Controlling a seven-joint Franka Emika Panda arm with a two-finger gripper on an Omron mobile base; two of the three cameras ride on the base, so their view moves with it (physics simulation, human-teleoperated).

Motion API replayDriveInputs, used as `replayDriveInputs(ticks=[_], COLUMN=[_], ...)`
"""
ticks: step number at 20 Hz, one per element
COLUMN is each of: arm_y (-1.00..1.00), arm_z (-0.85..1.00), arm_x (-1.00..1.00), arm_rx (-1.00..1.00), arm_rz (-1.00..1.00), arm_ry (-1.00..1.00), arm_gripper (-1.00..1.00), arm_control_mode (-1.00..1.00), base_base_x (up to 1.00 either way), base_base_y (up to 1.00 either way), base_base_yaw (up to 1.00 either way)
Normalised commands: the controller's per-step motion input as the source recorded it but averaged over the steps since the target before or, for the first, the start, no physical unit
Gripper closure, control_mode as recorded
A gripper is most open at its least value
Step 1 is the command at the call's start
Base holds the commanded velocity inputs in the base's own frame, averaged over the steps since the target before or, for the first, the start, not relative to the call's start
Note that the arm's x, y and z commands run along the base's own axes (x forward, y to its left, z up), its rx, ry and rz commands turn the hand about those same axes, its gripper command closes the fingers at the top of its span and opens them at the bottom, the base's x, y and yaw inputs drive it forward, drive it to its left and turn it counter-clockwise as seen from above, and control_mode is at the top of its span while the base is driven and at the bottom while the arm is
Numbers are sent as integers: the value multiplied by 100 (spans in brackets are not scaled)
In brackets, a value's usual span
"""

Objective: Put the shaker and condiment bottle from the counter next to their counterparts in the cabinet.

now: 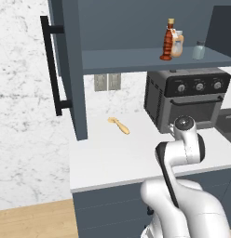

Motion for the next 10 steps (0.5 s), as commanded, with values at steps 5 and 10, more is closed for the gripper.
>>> replayDriveInputs(ticks=[5, 10], arm_y=[-1, -1], arm_z=[-20, -17], arm_x=[0, 0], arm_rx=[0, 0], arm_rz=[1, 2], arm_ry=[0, 0], arm_gripper=[-100, -100], arm_control_mode=[-100, -100], base_base_x=[0, 0], base_base_y=[0, 0], base_base_yaw=[0, 0])
